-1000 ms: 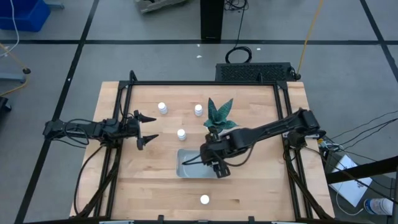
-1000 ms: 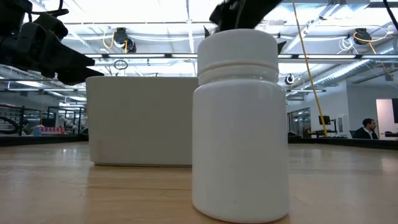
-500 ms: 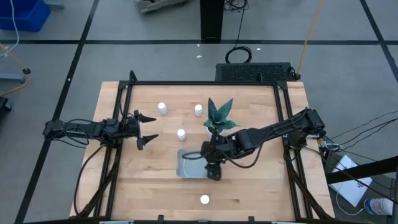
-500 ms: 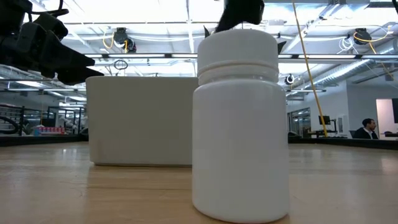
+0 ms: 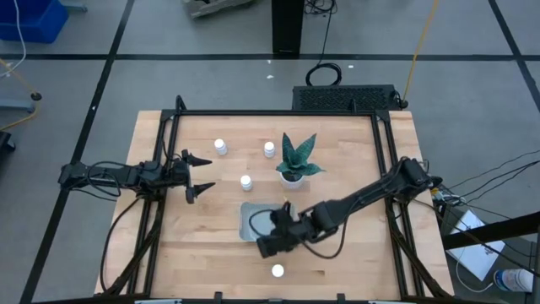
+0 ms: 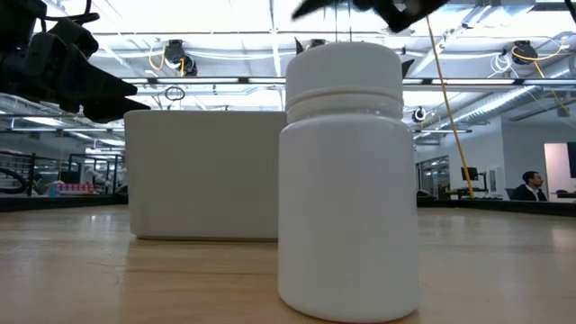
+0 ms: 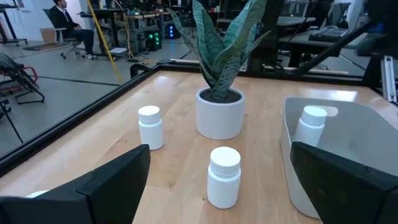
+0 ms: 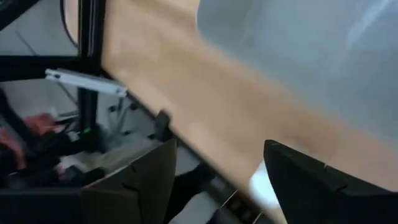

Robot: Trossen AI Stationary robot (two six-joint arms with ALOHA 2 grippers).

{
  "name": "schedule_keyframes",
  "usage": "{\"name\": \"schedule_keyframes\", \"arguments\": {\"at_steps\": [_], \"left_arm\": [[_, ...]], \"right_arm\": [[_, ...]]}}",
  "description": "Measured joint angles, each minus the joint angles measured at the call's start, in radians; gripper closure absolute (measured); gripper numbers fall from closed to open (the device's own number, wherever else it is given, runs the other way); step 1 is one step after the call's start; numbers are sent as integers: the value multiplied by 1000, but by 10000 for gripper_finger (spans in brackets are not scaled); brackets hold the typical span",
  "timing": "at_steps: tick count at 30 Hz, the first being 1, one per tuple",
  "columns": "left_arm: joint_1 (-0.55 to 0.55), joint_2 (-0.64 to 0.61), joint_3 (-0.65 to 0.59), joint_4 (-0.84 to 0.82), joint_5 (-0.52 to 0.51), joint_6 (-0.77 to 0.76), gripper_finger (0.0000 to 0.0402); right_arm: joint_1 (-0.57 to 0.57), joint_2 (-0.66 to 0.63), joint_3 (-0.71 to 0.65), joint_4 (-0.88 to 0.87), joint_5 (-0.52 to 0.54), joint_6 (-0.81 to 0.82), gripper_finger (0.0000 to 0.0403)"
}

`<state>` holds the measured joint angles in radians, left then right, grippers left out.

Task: Pick and place pill bottles into a basket
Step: Put the white pill bottle into the white bin

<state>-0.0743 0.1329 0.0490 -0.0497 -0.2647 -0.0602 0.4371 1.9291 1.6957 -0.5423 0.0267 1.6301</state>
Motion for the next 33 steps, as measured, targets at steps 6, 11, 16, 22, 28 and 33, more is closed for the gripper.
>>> {"name": "schedule_keyframes", "arguments": {"at_steps": [6,11,16,22,28,33], "left_arm": [[0,0,0,-1,-4,0,7],[0,0,0,0,0,0,7],[0,0,0,0,0,0,7],[0,0,0,0,1,0,7],[0,0,0,0,2,0,7],[0,5,0,1,2,0,7]], "right_arm": [[65,50,85,15,-35,150,176],[101,50,148,9,-60,202,177],[115,54,287,-2,-12,219,187],[106,164,551,-8,119,226,207],[81,296,601,181,73,323,214],[75,339,594,1,-81,358,216]]}}
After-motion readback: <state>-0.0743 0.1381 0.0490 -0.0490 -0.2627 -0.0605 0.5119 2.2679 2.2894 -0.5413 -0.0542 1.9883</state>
